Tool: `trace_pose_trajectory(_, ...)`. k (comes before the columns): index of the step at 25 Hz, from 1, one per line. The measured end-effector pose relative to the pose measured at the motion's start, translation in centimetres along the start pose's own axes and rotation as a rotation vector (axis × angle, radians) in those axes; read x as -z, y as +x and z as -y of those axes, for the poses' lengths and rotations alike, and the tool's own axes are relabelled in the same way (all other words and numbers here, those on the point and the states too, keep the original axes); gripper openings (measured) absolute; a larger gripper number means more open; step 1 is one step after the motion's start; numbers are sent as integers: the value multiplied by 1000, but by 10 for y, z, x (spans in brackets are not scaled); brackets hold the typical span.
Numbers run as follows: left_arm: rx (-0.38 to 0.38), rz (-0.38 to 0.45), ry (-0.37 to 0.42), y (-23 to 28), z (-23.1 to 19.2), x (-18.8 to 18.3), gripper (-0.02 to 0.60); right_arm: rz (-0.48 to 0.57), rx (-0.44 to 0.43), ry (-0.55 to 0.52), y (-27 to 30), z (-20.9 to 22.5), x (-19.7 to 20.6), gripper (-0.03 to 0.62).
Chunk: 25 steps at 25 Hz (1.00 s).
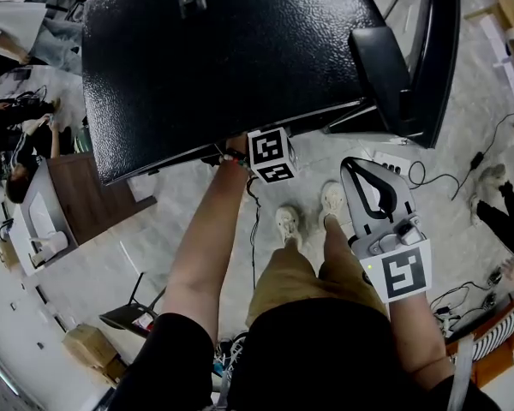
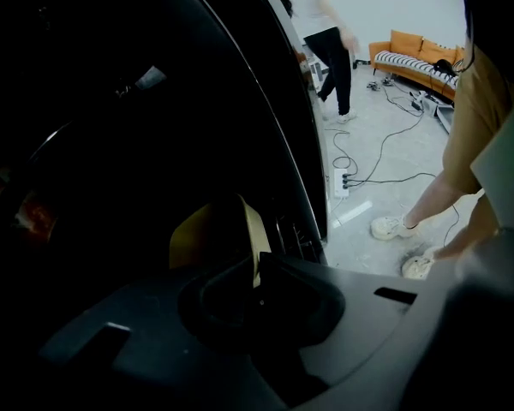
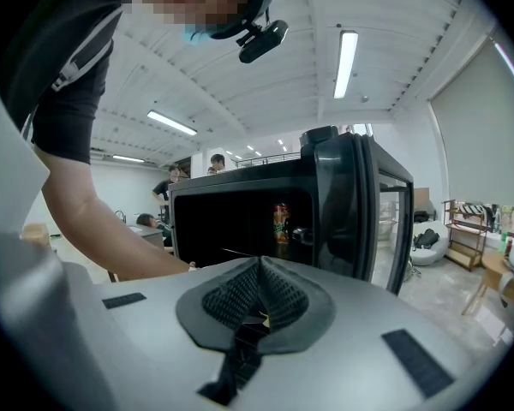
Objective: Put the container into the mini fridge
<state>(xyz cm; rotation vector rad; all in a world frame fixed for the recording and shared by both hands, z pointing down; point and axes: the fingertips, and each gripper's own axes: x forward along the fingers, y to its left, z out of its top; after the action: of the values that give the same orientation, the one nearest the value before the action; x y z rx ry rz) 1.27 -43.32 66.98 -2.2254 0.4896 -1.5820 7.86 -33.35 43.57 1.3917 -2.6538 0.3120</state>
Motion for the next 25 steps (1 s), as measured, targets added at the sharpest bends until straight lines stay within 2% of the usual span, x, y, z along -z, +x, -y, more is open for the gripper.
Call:
trace_pose_trajectory(2,-30,6,-20,1,-5,-1,31,2,2,1,-1,2,0,35)
trace_pose_trajectory(3,-37,1,-32,1,-6,0,50,0,3,1,-1,2,0,35)
trace_pose_trajectory(4,-39,-7,-41,2,-6,1,147,-2,2,1,-1,2,0,35)
trace_pose_trajectory(5,-38,-16,-46,3,-6,3,178,-3,1,1,-1,2,0,35)
trace_pose_trajectory(25,-43,-29,-41,0,0,1,178,13,-3,-1,-8,1,-3,35)
